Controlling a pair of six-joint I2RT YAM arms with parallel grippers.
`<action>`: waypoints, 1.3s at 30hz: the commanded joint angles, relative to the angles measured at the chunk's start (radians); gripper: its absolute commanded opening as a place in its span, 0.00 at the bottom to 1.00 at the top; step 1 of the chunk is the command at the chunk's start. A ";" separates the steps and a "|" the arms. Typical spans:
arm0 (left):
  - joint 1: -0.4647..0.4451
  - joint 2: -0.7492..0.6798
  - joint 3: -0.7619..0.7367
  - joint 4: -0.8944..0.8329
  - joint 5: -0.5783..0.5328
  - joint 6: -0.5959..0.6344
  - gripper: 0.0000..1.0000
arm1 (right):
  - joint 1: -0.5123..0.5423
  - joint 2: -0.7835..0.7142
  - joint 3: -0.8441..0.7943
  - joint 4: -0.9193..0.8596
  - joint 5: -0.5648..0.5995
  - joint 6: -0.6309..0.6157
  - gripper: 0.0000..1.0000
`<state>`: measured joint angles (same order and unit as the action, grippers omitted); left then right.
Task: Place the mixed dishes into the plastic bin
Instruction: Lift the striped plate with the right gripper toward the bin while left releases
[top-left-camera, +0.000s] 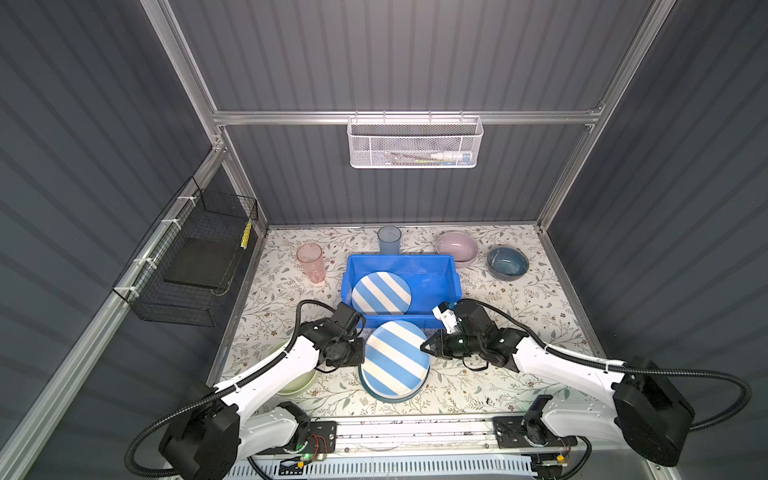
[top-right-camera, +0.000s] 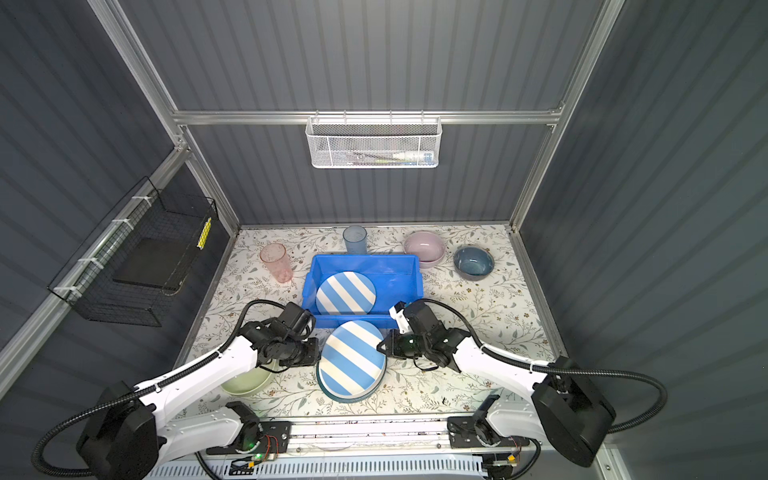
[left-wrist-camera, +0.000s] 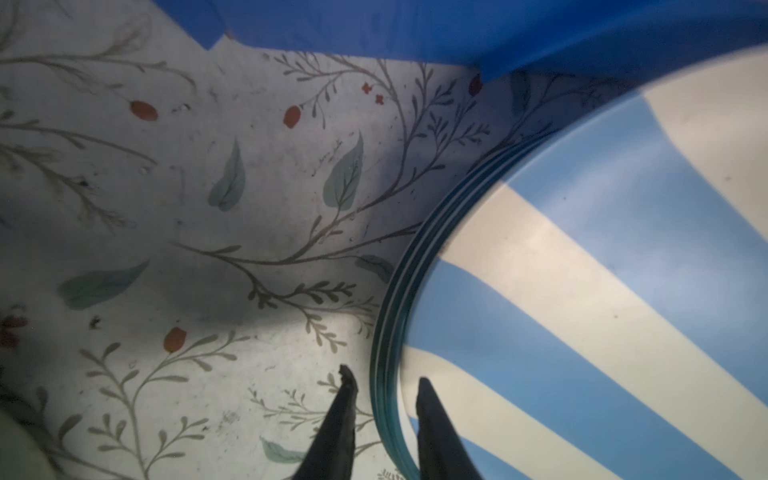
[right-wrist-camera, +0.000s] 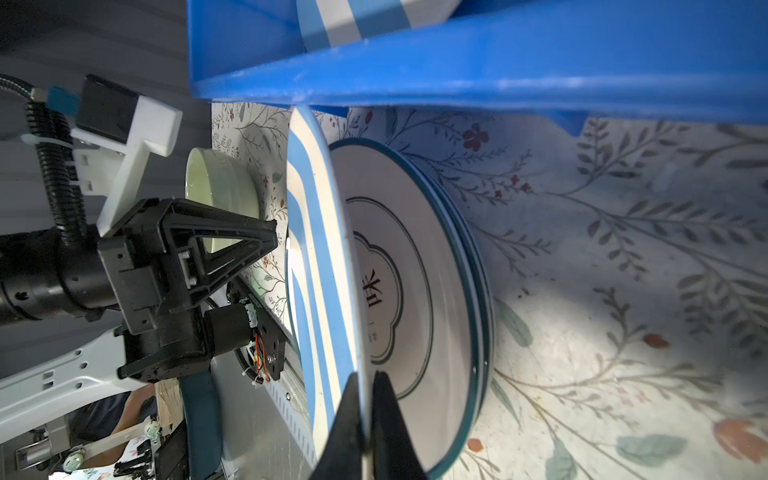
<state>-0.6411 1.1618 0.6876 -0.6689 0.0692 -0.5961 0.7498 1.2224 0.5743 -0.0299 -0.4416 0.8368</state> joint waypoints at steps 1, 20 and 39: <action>-0.006 -0.034 0.063 -0.089 -0.043 0.011 0.31 | 0.002 -0.035 0.028 -0.053 0.018 -0.030 0.05; 0.063 -0.010 0.342 -0.287 -0.289 0.079 0.57 | -0.069 -0.220 0.154 -0.350 0.056 -0.118 0.03; 0.183 0.005 0.430 -0.289 -0.218 0.192 0.62 | -0.302 0.004 0.469 -0.265 -0.003 -0.167 0.06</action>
<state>-0.4644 1.1770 1.0920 -0.9321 -0.1642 -0.4282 0.4618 1.1713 0.9852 -0.3878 -0.4023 0.6865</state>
